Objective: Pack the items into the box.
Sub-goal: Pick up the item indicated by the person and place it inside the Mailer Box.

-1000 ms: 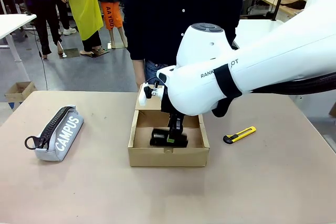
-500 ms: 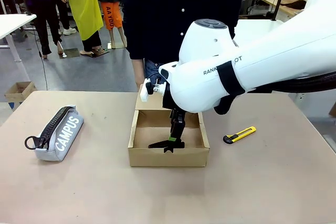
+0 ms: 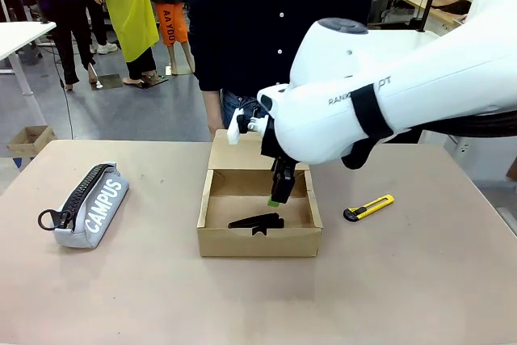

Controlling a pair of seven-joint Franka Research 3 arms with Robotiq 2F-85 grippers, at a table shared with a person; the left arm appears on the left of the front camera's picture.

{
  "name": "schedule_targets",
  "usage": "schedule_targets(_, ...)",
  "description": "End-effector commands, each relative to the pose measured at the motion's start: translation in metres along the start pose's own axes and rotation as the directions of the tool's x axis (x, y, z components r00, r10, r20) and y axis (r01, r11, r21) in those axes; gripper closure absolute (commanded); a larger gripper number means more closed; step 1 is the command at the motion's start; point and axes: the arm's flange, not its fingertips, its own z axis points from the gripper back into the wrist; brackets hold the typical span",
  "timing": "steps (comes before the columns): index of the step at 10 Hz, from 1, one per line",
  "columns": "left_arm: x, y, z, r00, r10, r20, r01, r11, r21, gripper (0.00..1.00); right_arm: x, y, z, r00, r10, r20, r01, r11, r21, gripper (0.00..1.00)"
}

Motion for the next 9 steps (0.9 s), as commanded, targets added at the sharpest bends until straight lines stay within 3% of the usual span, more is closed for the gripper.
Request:
schedule_targets(1,0.001,-0.002,-0.001,1.000,-0.021,0.023,0.021,1.000,-0.013,0.00,-0.073,-0.018,0.061,0.985,-0.156,0.073,0.150,0.985,0.079,0.00)
schedule_targets(3,0.001,-0.002,-0.001,1.000,-0.021,0.023,0.021,1.000,-0.013,0.00,-0.163,-0.036,0.107,0.901,-0.399,0.169,0.375,0.913,0.160,0.00)
schedule_targets(4,0.001,-0.002,-0.001,1.000,-0.021,0.023,0.021,1.000,-0.013,0.00,-0.210,-0.041,0.124,0.832,-0.511,0.217,0.468,0.856,0.221,0.00)
schedule_targets(6,0.001,-0.002,-0.001,1.000,-0.021,0.023,0.021,1.000,-0.013,0.00,-0.320,-0.035,0.148,0.599,-0.718,0.355,0.567,0.693,0.445,0.00)
schedule_targets(7,0.001,-0.002,-0.001,1.000,-0.021,0.023,0.021,1.000,-0.013,0.00,-0.372,-0.026,0.152,0.420,-0.829,0.368,0.582,0.558,0.592,0.00)
schedule_targets(8,0.001,-0.002,-0.001,1.000,-0.021,0.023,0.021,1.000,-0.013,0.00,-0.419,-0.017,0.151,0.125,-0.942,0.312,0.548,0.328,0.770,0.00)
schedule_targets(9,0.001,-0.002,-0.001,1.000,-0.021,0.023,0.021,1.000,-0.013,0.00,-0.456,0.001,0.143,-0.083,-0.964,0.252,0.473,0.184,0.862,0.00)
